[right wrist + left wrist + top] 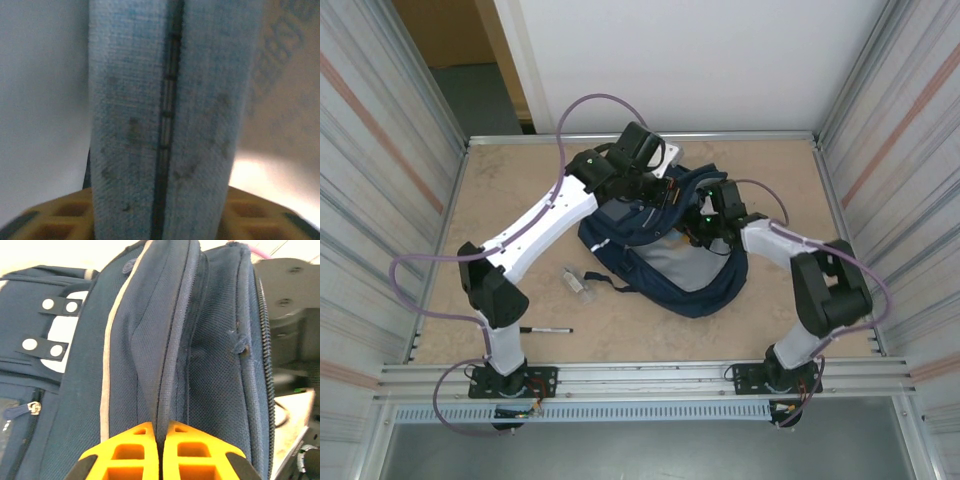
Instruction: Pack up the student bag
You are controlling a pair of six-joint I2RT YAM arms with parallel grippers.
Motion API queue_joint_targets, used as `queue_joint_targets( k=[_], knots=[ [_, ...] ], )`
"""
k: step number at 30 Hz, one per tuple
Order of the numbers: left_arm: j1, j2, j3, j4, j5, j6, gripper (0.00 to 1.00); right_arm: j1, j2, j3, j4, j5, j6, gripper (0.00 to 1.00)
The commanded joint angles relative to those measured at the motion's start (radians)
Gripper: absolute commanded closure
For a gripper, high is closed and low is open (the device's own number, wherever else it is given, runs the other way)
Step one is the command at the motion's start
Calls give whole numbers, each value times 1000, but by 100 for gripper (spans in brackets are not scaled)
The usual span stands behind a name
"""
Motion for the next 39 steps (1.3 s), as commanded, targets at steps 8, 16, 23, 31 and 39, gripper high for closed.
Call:
queue_joint_targets(
  k=[8,16,23,31,39],
  knots=[
    [50,-94,-23,173,110,-48,100,74,42,69,-32,130,143,31],
    [79,-101,-87,228,156,-64,100,51,-102,12,-197,162,-38,29],
    [79,-97,-83,233,179,-68,100,9,-37,7,-131,173,-64,41],
    [79,-76,-66,246,229,-85,100,61,110,48,43,63,-41,62],
    [79,-73,-110,288,240,-114,100,124,217,168,166,28,76,69]
  ],
)
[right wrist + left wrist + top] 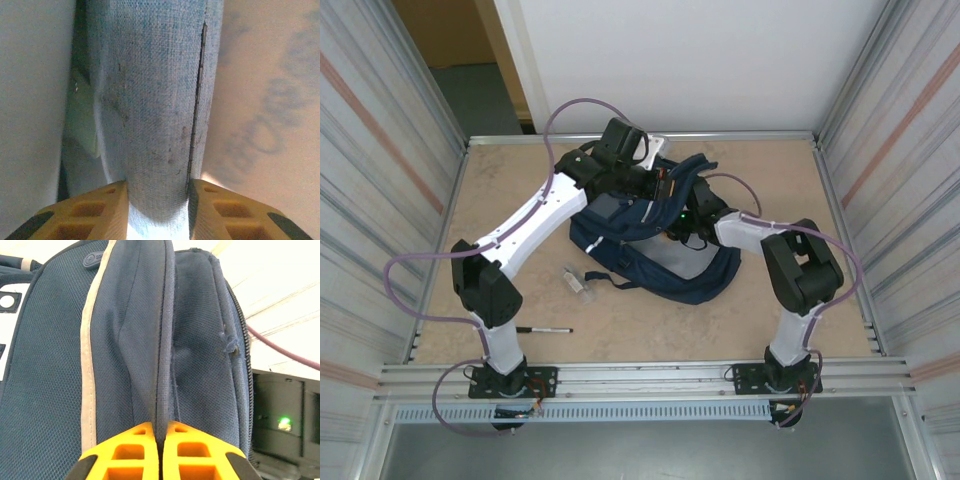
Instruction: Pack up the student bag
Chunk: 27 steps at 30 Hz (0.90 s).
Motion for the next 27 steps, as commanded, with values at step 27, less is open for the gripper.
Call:
queue_joint_targets(
  k=[27],
  knots=[
    [17,24,-166,216,95,-20,68,-427,-728,-336,-599,152,-236,33]
  ],
)
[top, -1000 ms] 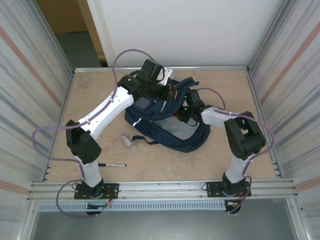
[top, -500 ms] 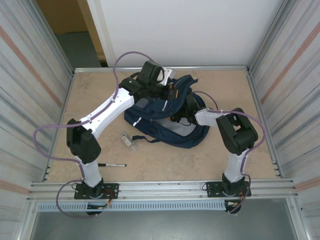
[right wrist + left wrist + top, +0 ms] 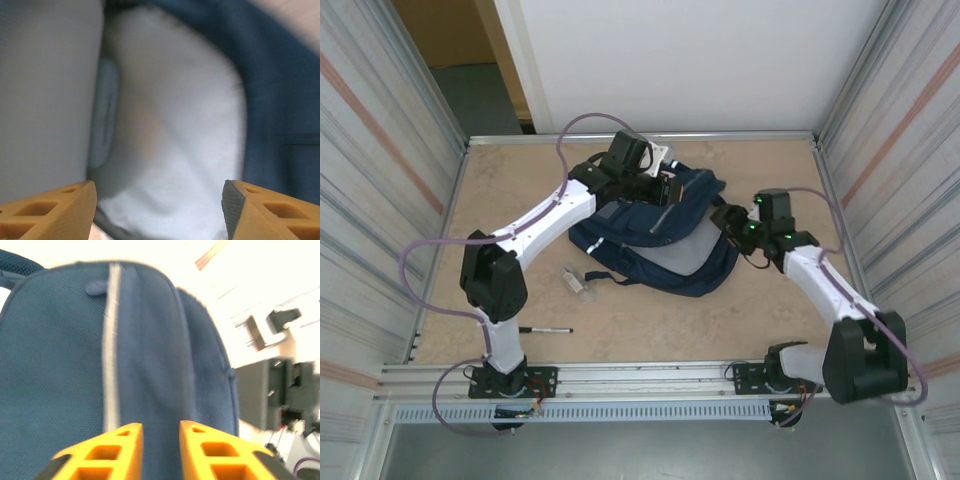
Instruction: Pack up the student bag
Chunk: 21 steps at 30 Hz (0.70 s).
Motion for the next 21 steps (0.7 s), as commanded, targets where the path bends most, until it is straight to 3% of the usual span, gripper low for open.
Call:
queue_joint_targets(
  k=[1,5,9,15,21],
  knots=[
    [-1,-47,-42,-31,-13,21,66,-91,-130,-33,-277,104,-158,33],
    [-2,-178,-165,-97,-171,29,58,-44,-294,-16,-381,224,-253,35],
    [43,-296,-352,-112,-262,-28,50,133,-322,12,-378,297,-304,36],
    [113,-366,-568,-50,-250,-154,44,396,-139,41,-243,255,-306,35],
    [114,-277,-588,61,-157,-190,37,554,31,89,-164,301,-275,35]
  ],
)
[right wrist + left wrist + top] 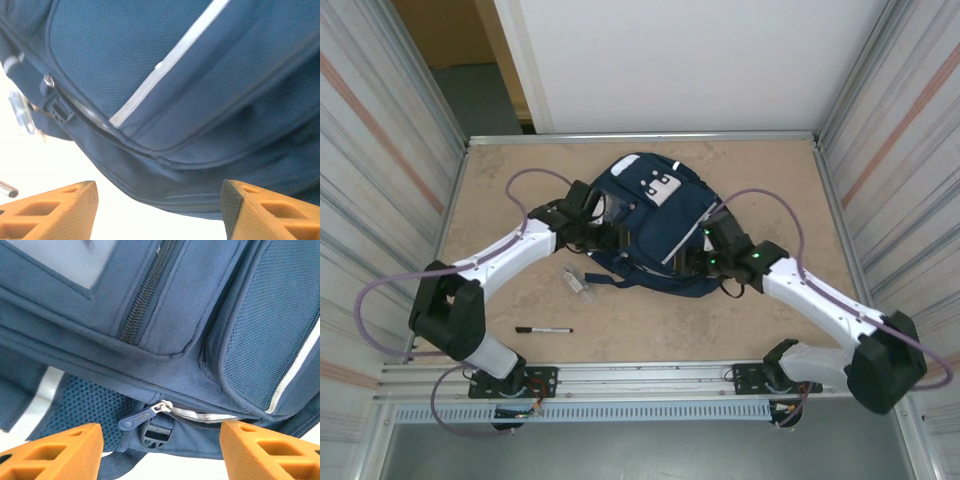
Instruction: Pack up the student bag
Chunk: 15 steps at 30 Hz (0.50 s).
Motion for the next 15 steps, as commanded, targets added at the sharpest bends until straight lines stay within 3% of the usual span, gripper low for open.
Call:
queue_joint_targets(
  k=[1,6,10,15],
  knots=[
    [-5,63,23,100,40,-45,38,60,55,54,69,48,0,34],
    [-7,138,23,83,-87,-113,43,97,116,68,111,65,34,34],
    [-5,97,-61,117,-173,-185,38,103,175,62,143,78,35,34],
    [25,88,-126,239,-188,-211,43,103,249,77,171,75,17,36]
  ],
)
